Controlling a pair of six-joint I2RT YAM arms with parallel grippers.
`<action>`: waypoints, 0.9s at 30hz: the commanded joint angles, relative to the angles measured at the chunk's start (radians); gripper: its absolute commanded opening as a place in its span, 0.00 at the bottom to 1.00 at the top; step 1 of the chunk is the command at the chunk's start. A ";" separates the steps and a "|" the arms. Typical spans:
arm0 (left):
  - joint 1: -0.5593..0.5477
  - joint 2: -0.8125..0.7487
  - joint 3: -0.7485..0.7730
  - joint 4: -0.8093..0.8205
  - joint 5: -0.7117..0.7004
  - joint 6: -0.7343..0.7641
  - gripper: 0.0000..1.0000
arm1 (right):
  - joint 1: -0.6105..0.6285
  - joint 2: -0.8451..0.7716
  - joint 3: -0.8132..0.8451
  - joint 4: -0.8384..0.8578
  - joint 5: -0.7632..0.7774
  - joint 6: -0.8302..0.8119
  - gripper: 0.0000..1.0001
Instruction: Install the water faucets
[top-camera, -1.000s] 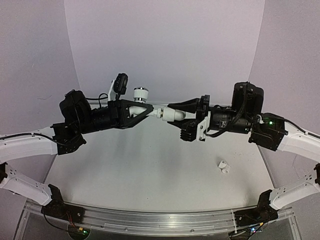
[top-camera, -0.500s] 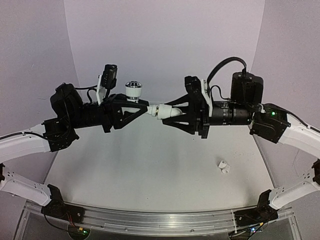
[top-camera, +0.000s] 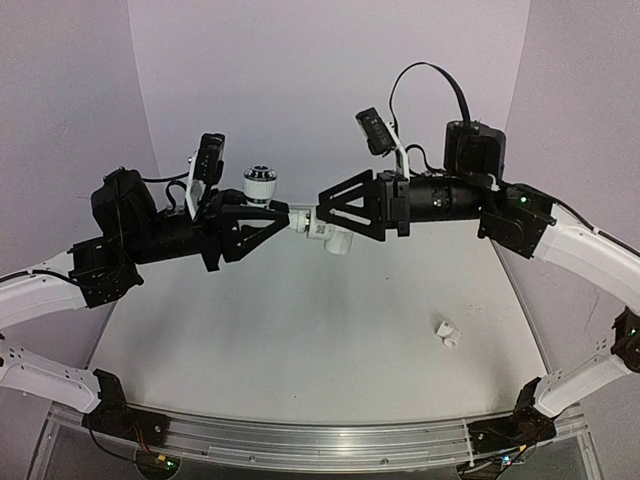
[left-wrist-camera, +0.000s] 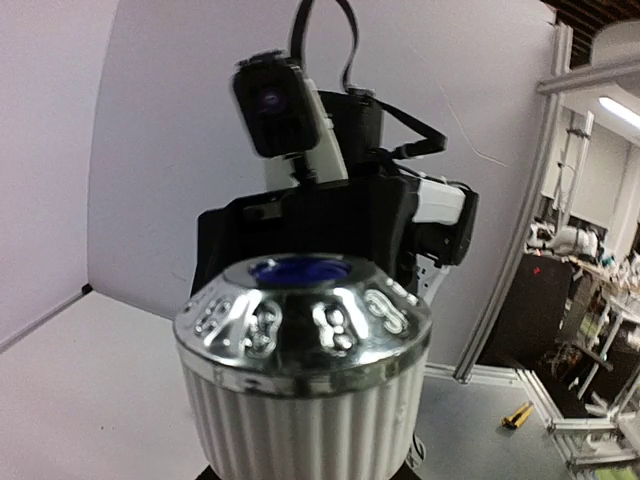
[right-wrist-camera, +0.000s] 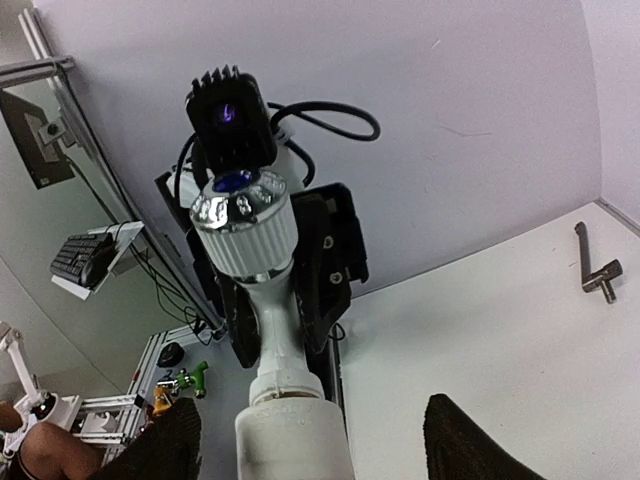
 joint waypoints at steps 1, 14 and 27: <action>-0.004 -0.025 0.011 0.029 -0.220 -0.214 0.00 | -0.032 -0.024 0.108 -0.075 0.104 -0.172 0.82; 0.006 -0.021 -0.040 0.134 -0.303 -0.722 0.00 | -0.010 -0.208 -0.070 -0.125 0.411 -1.479 0.97; 0.007 0.064 -0.008 0.240 -0.133 -0.833 0.00 | 0.122 -0.249 -0.308 0.202 0.504 -1.956 0.94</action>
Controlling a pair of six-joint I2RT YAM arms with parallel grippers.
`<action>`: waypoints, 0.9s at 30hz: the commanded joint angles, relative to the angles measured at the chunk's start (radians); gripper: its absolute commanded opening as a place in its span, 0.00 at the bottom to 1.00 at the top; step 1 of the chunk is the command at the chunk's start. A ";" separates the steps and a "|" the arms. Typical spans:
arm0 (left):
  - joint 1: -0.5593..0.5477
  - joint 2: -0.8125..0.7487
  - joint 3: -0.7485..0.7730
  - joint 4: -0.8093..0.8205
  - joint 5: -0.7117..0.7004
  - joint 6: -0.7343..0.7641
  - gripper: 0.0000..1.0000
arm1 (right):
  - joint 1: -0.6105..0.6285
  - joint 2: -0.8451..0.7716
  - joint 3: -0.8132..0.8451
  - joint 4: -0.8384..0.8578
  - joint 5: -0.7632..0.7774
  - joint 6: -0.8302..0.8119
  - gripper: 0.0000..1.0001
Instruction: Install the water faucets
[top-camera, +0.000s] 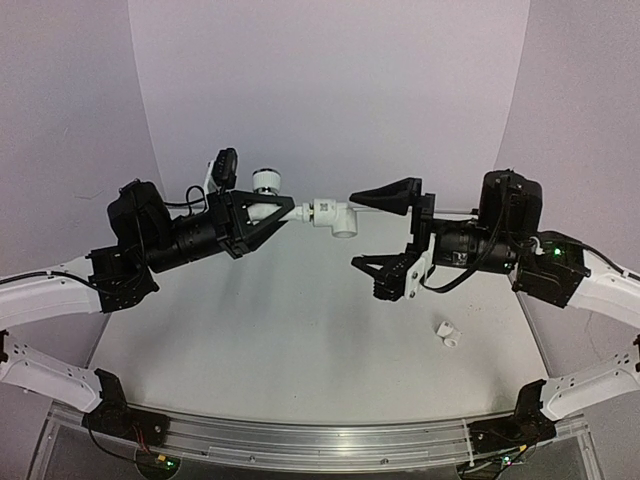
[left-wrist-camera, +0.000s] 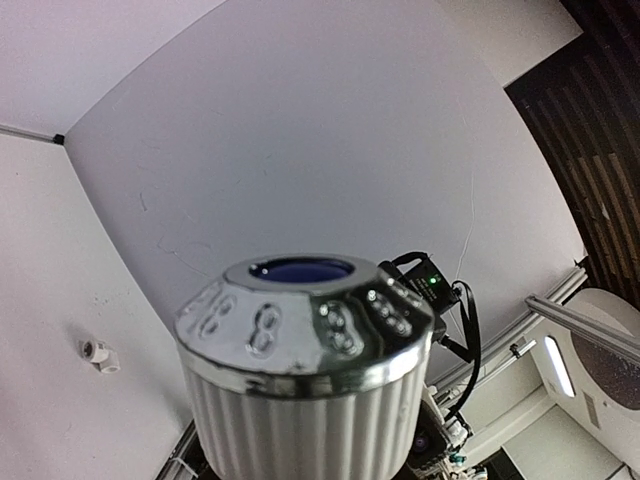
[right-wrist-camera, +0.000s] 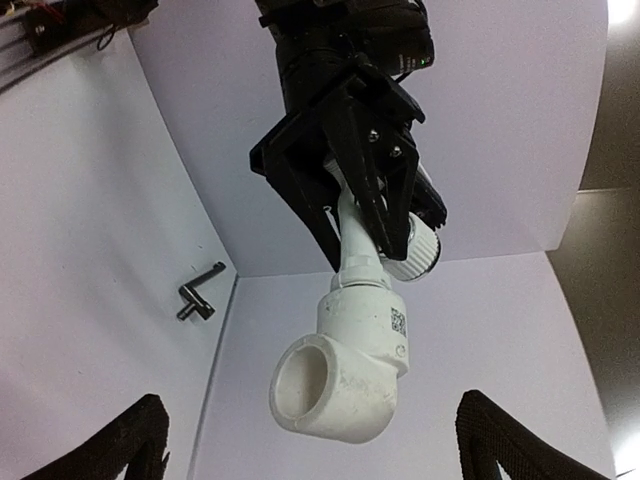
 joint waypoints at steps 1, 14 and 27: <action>0.004 0.017 0.057 0.131 0.071 -0.045 0.00 | 0.017 0.013 -0.023 0.206 0.045 -0.178 0.91; 0.004 0.014 0.056 0.112 0.126 0.046 0.00 | 0.030 0.055 0.047 0.186 0.010 -0.007 0.40; 0.004 0.003 0.084 -0.009 0.225 0.378 0.00 | 0.032 0.128 0.268 -0.089 -0.066 0.682 0.25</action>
